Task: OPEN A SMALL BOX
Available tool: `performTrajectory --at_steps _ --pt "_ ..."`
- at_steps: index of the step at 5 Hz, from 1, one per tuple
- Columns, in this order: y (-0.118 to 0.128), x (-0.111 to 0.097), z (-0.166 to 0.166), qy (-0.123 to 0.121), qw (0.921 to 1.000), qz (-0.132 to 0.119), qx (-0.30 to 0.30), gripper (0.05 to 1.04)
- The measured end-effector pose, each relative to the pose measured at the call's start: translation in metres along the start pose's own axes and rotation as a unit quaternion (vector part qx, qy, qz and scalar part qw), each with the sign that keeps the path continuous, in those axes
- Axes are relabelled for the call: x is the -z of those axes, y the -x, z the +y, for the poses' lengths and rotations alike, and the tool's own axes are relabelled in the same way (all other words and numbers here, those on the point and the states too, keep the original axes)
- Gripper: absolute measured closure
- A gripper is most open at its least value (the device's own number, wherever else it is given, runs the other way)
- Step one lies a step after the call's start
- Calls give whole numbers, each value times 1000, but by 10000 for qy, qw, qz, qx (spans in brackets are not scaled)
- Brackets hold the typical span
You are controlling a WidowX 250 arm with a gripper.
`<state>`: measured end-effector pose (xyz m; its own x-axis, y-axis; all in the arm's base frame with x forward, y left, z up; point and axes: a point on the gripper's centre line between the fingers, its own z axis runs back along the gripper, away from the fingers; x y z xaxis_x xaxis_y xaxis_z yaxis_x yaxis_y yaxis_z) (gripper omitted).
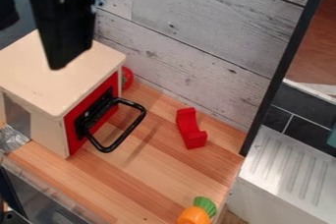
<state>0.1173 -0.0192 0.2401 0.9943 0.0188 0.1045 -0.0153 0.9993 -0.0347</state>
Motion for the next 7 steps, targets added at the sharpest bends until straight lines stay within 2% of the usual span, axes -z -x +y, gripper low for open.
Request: performTrajectory --at_steps 1,2,3,4,6,7 --pt "0 3 -1 35 10000 5 52 82" --pt "-31 34 17 145 9997 -27 182 82" --pt "-52 80 31 -211 9995 69 214 82" --pt "-62 112 38 -527 9977 -99 416 82" --pt "-51 153 14 -822 9882 -180 1279 82" --pt "-55 178 11 -1039 9845 -158 1408 82"
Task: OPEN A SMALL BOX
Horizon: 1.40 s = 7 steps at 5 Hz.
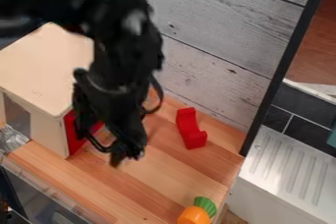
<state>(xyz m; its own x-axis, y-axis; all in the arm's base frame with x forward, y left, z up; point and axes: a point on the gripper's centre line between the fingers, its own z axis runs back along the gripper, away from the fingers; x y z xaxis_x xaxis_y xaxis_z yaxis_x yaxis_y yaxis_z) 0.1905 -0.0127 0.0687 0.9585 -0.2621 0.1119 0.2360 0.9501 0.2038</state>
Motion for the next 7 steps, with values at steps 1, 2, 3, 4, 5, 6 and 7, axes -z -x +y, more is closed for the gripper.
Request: performTrajectory --at_steps 1,2,3,4,5,6,7 --pt "-8 23 3 -173 9998 50 -4 82" --pt "-18 50 10 -355 9991 213 -65 82" --pt "-36 68 17 -455 9984 284 -155 82" --pt "-54 77 24 -466 9980 233 -354 82" --pt "-71 81 26 -494 9975 162 -468 82" --pt "-79 89 26 -519 9971 186 -520 82" --pt "-78 102 26 -577 9966 332 -477 82"
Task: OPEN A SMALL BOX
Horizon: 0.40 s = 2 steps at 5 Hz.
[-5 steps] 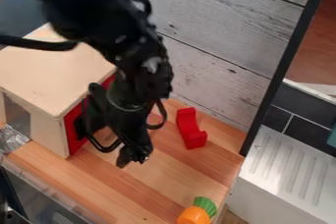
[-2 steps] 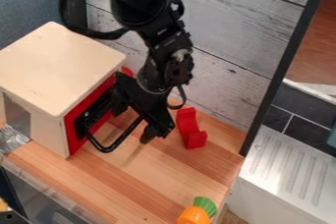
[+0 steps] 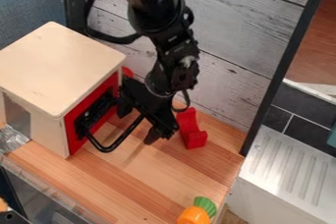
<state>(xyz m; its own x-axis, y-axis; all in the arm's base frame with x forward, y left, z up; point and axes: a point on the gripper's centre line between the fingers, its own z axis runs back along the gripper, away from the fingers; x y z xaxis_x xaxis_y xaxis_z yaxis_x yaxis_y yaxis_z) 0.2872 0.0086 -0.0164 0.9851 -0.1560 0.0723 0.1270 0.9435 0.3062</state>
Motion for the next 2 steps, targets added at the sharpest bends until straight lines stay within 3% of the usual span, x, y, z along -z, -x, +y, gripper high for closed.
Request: performTrajectory --at_steps 1,2 --pt "3 13 -3 -55 9998 173 23 126" --pt "9 19 -7 36 9993 372 11 406"
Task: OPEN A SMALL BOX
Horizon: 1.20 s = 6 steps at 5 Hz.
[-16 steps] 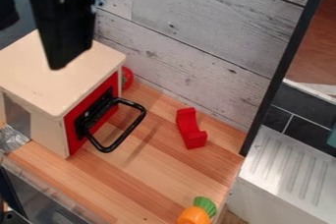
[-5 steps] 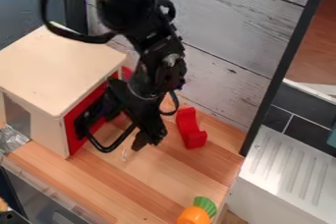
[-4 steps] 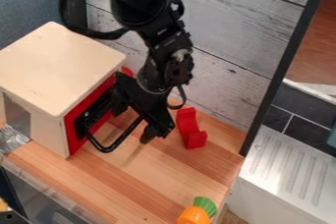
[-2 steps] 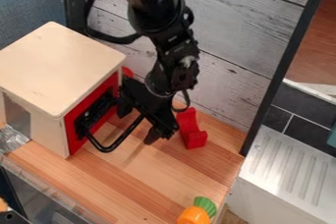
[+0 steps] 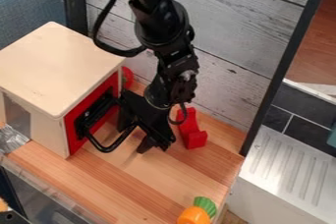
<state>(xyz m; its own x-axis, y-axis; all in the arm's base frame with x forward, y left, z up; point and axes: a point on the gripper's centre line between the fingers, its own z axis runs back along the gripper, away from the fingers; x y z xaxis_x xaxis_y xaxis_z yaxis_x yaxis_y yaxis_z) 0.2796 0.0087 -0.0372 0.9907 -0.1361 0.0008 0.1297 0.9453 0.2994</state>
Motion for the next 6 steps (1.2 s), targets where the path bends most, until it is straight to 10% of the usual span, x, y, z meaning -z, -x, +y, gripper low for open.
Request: performTrajectory --at_steps 2,6 --pt "7 -13 -8 273 9992 68 -286 903" --pt "-13 -7 -12 1289 9799 502 -1436 963"
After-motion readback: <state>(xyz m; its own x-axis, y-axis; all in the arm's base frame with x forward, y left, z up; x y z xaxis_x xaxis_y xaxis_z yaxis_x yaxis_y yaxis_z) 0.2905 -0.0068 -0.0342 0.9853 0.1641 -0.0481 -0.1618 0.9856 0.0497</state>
